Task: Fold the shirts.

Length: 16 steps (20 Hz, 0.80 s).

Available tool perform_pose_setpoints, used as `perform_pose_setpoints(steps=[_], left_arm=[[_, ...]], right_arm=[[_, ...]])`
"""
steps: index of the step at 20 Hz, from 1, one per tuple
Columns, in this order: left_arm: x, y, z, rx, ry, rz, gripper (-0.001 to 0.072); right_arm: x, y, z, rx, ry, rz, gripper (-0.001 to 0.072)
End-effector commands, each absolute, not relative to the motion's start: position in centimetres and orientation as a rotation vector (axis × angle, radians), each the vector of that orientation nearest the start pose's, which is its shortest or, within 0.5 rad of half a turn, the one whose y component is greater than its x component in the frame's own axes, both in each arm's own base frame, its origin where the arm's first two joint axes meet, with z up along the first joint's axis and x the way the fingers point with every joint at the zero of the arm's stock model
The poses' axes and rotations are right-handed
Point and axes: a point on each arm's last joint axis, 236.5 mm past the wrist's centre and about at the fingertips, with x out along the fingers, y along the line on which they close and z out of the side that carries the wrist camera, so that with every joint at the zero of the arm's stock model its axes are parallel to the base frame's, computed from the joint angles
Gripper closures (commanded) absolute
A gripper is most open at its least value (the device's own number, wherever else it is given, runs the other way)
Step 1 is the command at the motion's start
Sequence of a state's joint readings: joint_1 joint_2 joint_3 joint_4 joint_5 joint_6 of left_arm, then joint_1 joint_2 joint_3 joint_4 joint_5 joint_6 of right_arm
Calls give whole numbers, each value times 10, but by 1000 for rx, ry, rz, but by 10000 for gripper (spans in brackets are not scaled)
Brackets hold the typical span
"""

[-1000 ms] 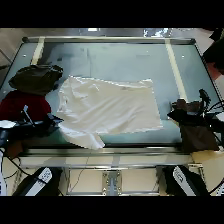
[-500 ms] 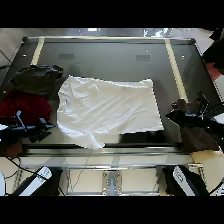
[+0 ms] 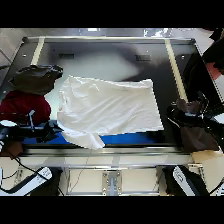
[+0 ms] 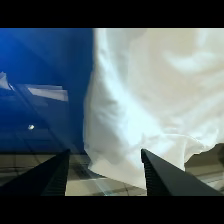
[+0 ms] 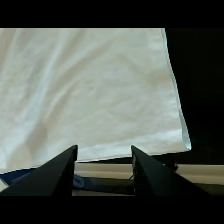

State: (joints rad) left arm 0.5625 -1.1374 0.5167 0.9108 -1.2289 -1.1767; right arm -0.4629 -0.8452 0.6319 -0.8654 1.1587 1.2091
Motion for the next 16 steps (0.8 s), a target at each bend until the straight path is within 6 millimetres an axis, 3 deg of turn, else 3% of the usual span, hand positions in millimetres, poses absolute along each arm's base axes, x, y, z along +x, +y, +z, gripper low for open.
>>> perform_pose_setpoints(steps=[1,7,9,11,14,16], left_arm=[[231,-24,-94,-875,1464,-173,202],[233,-41,-110,-839,1516,-203,205],[243,-47,-109,-860,1484,-207,311],[255,-52,-103,-902,1433,-218,695],[261,-56,-98,-915,1406,-244,691],[259,-57,-97,-918,1412,-252,691]], right_arm=[[288,14,13,635,1071,169,326],[288,14,13,636,1071,170,326],[288,14,13,636,1071,169,326],[288,13,12,631,1071,165,326],[285,0,3,568,1088,121,327],[268,-8,-19,561,1166,60,326]])
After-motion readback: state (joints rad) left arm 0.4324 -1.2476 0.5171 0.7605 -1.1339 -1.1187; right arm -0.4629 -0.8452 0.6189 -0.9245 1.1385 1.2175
